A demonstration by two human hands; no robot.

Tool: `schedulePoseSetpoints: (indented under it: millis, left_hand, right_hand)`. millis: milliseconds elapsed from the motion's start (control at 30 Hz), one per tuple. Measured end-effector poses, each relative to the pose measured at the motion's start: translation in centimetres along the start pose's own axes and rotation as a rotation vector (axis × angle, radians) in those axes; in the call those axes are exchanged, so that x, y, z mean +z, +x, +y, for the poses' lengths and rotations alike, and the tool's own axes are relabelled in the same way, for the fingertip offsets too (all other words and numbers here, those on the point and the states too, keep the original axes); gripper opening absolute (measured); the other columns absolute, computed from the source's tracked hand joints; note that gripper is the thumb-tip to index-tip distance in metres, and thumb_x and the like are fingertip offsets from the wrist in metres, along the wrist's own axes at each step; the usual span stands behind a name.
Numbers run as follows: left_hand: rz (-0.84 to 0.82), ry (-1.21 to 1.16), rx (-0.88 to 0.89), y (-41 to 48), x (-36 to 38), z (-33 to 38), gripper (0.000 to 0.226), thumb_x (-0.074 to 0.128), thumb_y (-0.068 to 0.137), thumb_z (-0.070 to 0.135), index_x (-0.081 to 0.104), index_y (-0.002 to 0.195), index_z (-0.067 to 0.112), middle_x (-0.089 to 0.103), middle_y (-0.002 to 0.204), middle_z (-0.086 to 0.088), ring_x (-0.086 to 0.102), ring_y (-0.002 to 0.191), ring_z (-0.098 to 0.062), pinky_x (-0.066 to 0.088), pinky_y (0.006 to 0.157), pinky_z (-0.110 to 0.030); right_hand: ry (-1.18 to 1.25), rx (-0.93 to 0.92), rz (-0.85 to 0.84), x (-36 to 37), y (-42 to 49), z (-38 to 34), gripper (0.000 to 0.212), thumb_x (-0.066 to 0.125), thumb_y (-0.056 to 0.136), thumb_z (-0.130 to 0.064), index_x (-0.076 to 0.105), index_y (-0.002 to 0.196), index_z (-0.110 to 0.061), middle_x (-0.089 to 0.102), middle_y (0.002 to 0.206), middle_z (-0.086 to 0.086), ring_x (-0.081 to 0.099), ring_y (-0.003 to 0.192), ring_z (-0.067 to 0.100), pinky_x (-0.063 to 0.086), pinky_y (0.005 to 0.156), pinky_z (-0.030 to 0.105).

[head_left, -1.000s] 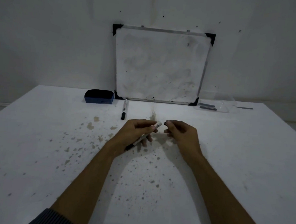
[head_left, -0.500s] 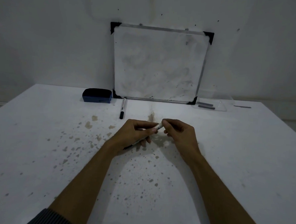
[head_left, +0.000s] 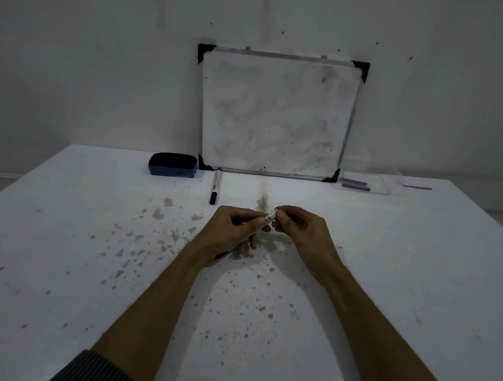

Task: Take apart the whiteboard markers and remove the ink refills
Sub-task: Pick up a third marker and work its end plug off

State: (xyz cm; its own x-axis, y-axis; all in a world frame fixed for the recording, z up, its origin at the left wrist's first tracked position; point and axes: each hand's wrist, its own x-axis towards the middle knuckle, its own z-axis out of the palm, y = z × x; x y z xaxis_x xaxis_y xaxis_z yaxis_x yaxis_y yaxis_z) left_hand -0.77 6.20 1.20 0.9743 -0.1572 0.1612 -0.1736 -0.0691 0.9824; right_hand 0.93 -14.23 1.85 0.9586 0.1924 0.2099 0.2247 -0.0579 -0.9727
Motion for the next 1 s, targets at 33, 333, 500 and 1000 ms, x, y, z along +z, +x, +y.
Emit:
schedulePoseSetpoints:
  millis: [33,333,500,1000]
  left_hand:
    - [0.006,0.003,-0.003,0.0,0.0,0.1,0.017,0.072,0.099,0.025,0.082,0.113,0.027,0.083,0.098,-0.004,0.074,0.06,-0.017,0.057,0.049,-0.024]
    - [0.189,-0.506,-0.109,0.7,0.6,2.1,0.023,0.066,0.101,0.013,0.075,0.119,0.002,0.079,0.116,-0.021,0.076,0.11,-0.029,0.062,0.088,-0.029]
    - [0.266,-0.624,-0.161,0.7,1.1,2.9,0.02,0.064,0.102,0.007,0.069,0.12,0.001,0.078,0.116,-0.02,0.075,0.11,-0.027,0.063,0.091,-0.035]
    - [0.462,0.914,-0.072,0.5,-11.3,-2.0,0.036,0.064,0.102,0.03,0.065,0.131,0.009,0.065,0.134,-0.011,0.061,0.121,-0.029,0.045,0.105,-0.038]
  right_hand:
    - [-0.001,0.001,0.014,0.1,0.0,0.0,0.019,0.069,0.098,-0.027,0.075,0.113,-0.018,0.081,0.099,-0.001,0.078,0.091,0.012,0.061,0.084,0.025]
    - [-0.096,0.115,0.091,3.9,-1.4,-1.2,0.045,0.073,0.09,-0.047,0.065,0.124,-0.02,0.074,0.103,0.0,0.074,0.09,0.015,0.063,0.078,0.029]
    - [-0.061,0.134,0.046,4.8,-1.8,-2.0,0.032,0.073,0.093,-0.037,0.073,0.116,-0.014,0.078,0.105,0.002,0.074,0.092,0.017,0.062,0.086,0.034]
    - [-0.464,0.185,0.064,7.8,7.3,-2.8,0.014,0.076,0.085,-0.029,0.082,0.081,-0.017,0.078,0.074,-0.001,0.075,0.075,0.014,0.061,0.072,0.03]
